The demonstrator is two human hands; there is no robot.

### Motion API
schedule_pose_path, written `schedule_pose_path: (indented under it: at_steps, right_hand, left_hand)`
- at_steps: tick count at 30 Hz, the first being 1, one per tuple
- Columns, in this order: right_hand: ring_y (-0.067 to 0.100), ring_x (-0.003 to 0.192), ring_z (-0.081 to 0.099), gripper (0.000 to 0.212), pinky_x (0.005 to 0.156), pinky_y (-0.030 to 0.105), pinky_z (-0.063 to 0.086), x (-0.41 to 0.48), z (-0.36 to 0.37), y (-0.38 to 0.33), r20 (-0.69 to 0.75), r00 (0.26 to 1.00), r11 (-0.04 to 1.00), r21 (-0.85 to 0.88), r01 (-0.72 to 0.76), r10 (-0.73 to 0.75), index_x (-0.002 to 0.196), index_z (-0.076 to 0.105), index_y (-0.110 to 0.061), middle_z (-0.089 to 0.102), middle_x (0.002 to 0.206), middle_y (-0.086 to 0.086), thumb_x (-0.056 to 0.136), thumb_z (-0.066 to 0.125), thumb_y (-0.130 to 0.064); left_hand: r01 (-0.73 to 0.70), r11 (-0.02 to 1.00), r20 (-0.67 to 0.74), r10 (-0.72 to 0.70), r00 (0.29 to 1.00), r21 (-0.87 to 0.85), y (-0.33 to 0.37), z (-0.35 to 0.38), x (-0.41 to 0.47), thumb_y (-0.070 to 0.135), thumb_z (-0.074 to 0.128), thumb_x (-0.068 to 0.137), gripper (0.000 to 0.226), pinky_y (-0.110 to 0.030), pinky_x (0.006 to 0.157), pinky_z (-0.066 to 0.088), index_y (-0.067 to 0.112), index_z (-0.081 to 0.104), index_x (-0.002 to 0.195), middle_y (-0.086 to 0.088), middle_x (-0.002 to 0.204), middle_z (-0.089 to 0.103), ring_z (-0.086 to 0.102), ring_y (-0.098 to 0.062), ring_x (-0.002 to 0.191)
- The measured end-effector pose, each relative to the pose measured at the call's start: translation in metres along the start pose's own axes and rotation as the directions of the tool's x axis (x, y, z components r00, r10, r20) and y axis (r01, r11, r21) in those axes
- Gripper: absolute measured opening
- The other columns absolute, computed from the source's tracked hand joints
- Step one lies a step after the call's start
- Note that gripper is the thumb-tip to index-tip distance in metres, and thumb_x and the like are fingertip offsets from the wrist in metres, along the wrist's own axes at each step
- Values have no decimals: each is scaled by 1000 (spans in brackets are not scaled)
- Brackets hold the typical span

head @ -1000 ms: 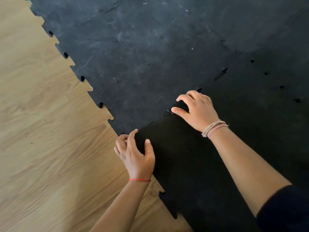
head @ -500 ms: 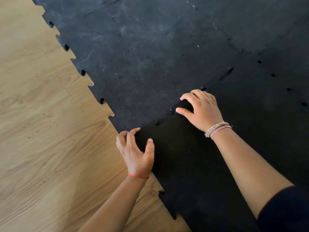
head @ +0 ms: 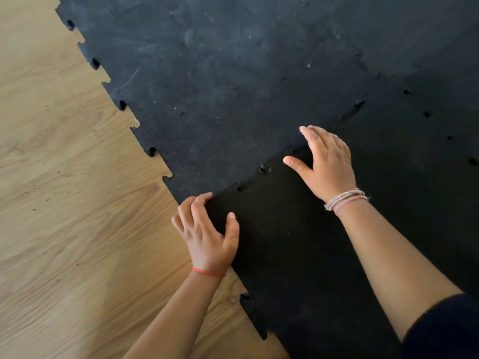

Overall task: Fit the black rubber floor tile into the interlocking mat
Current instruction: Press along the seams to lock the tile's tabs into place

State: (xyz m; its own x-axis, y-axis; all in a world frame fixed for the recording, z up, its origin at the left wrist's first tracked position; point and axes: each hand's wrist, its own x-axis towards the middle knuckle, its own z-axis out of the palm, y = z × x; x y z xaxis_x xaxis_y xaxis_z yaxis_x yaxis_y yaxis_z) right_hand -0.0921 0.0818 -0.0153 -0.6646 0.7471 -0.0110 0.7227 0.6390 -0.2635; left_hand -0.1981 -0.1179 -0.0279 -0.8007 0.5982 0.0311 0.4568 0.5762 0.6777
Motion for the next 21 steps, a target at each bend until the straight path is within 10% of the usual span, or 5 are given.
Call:
schedule_pose_path:
  at_steps: [4, 9, 15, 18, 21]
  right_hand:
    - [28, 135, 26, 67, 113, 41, 10, -4, -1, 5, 120, 993, 976, -215, 44, -18, 141, 26, -13, 9, 156, 6, 89, 22, -55]
    - [29, 142, 2, 73, 113, 40, -1, -11, 9, -6, 185, 983, 991, -130, 21, 4, 142, 22, -16, 2, 157, 3, 85, 25, -61]
    - [26, 142, -4, 80, 113, 39, -2, -11, 3, -12, 202, 979, 1000, -19, -5, 9, 139, 27, -12, 3, 156, 6, 79, 39, -64]
    - [20, 139, -17, 90, 111, 33, -9, -27, 7, -28, 243, 962, 987, -60, 146, -128, 144, -4, -15, -15, 153, 3, 78, 20, -70]
    - [26, 141, 0, 82, 113, 39, 7, -48, 11, -46, 281, 896, 918, -98, 384, -345, 144, 7, -9, 2, 154, 10, 85, 21, -64]
  left_hand:
    - [-174, 949, 146, 139, 979, 264, 1, 6, -5, 46, 38, 80, 67, -47, 103, 28, 3, 38, 131, -19, 134, 46, 33, -35, 130]
    - [-200, 932, 202, 142, 969, 303, -1, 4, -4, 47, 29, 86, 69, -40, 108, 15, 2, 25, 139, -18, 146, 32, 12, -24, 137]
    - [-127, 978, 112, 110, 988, 164, -1, 4, -6, 38, 40, 84, 59, -43, 104, 24, -4, 46, 125, -24, 125, 55, 43, -38, 124]
    - [-145, 977, 102, 130, 986, 154, -1, 4, -11, 31, 41, 84, 54, -43, 104, 27, -5, 47, 124, -24, 122, 57, 43, -38, 123]
    - [-192, 972, 112, 178, 978, 136, -6, 7, -10, 27, 40, 85, 53, -39, 109, 22, -6, 43, 126, -24, 129, 51, 31, -34, 129]
